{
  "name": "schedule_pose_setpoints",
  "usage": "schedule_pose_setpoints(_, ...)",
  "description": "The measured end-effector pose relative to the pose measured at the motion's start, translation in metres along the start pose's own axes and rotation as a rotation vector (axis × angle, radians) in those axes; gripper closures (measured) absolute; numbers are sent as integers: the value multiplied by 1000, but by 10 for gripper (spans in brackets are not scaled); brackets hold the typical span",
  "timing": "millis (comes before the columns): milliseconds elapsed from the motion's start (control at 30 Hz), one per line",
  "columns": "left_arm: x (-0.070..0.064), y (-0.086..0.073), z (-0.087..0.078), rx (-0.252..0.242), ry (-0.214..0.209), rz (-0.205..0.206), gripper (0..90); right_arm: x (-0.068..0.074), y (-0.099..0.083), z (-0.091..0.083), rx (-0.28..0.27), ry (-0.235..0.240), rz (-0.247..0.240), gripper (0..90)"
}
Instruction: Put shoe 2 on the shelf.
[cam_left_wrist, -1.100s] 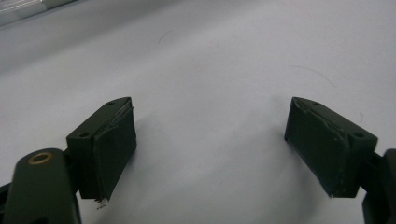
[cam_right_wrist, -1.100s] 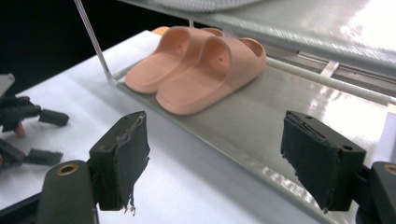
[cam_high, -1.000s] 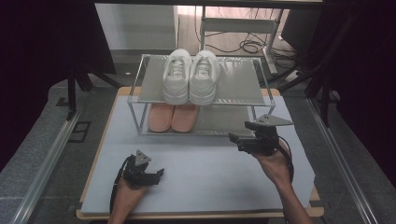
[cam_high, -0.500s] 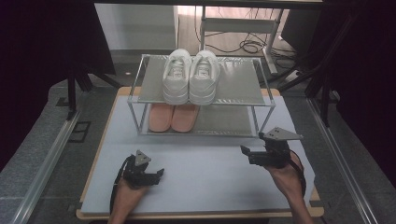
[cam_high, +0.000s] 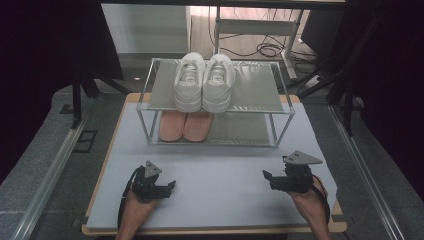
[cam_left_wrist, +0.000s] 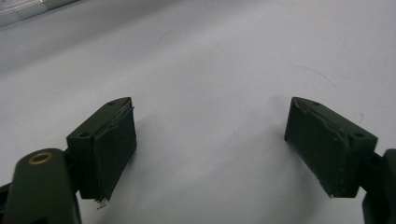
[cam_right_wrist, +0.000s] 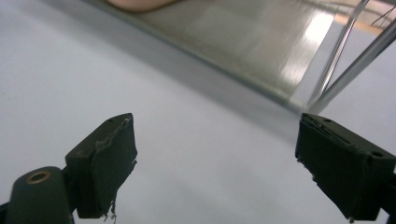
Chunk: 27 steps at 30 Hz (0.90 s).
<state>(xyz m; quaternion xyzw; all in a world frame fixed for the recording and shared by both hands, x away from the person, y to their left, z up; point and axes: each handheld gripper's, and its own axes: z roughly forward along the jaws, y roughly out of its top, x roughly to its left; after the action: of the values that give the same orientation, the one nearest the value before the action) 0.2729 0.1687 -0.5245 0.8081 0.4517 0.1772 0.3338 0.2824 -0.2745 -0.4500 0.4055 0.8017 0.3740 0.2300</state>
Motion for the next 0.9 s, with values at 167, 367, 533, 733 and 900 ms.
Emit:
schedule_pose_setpoints(167, 0, 0, 0, 0, 0, 1, 167, -2, -17, 8, 27, -4, 16, 99)
schedule_pose_setpoints(367, 0, 0, 0, -1, 0, 0, 167, -1, -33, 20, 55, 2, 33, 77)
schedule_pose_setpoints(533, 0, 0, 0, -2, 1, 0, 167, 1, -42, 29, 75, -1, 37, 45)
schedule_pose_setpoints(733, 0, 0, 0, -2, 0, 0, 167, 4, -57, 44, 116, -8, 37, 10)
schedule_pose_setpoints(900, 0, 0, 0, -2, 0, 0, 167, 4, -58, 44, 110, -2, 39, 23)
